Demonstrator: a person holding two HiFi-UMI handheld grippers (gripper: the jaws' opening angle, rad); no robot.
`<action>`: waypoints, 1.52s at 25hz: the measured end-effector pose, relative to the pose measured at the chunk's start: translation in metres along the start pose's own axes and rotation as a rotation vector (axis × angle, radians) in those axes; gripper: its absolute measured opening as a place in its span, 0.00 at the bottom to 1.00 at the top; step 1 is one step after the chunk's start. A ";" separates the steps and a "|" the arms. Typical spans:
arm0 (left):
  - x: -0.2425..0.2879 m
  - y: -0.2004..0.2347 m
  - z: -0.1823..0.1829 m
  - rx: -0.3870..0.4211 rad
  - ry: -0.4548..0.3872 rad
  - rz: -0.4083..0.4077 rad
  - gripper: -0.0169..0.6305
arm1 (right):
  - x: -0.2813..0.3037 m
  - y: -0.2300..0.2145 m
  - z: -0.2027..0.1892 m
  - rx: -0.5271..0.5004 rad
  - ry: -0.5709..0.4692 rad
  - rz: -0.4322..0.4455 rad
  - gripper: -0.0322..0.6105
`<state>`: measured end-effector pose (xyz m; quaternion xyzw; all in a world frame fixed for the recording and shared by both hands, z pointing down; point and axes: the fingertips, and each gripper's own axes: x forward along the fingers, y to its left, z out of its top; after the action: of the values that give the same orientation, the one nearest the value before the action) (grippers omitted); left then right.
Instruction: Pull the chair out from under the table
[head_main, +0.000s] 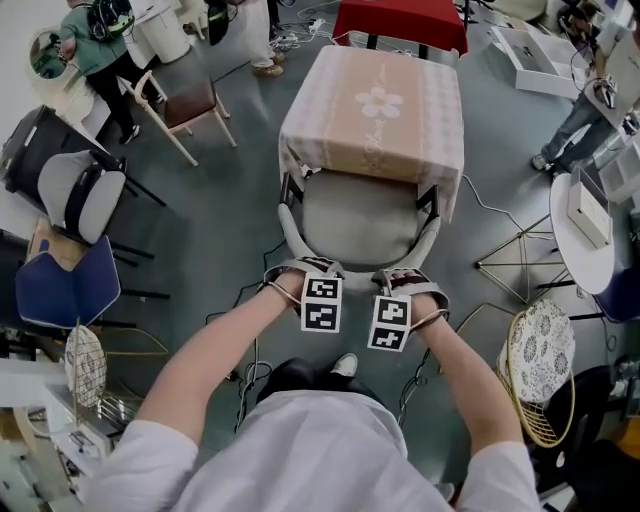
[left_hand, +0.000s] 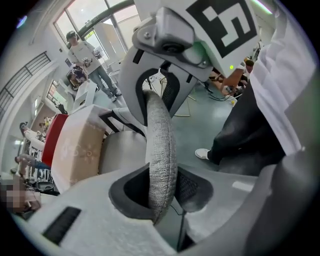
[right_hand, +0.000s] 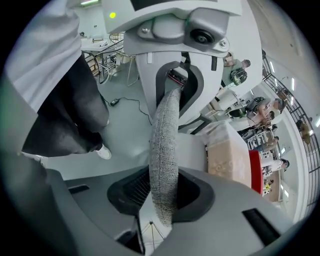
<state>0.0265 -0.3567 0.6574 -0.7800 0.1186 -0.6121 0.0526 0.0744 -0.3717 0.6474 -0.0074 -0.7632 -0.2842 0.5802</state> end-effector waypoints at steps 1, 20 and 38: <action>0.000 0.000 0.000 -0.004 0.003 -0.006 0.18 | 0.000 0.000 0.001 0.000 -0.002 0.000 0.21; -0.005 -0.019 -0.001 0.029 0.007 0.045 0.16 | -0.009 0.020 0.009 0.032 0.043 0.006 0.18; -0.019 -0.053 -0.007 0.058 0.014 0.006 0.16 | -0.025 0.049 0.032 0.079 0.041 0.022 0.17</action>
<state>0.0219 -0.3003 0.6534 -0.7736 0.1036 -0.6205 0.0763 0.0709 -0.3086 0.6406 0.0128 -0.7616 -0.2475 0.5988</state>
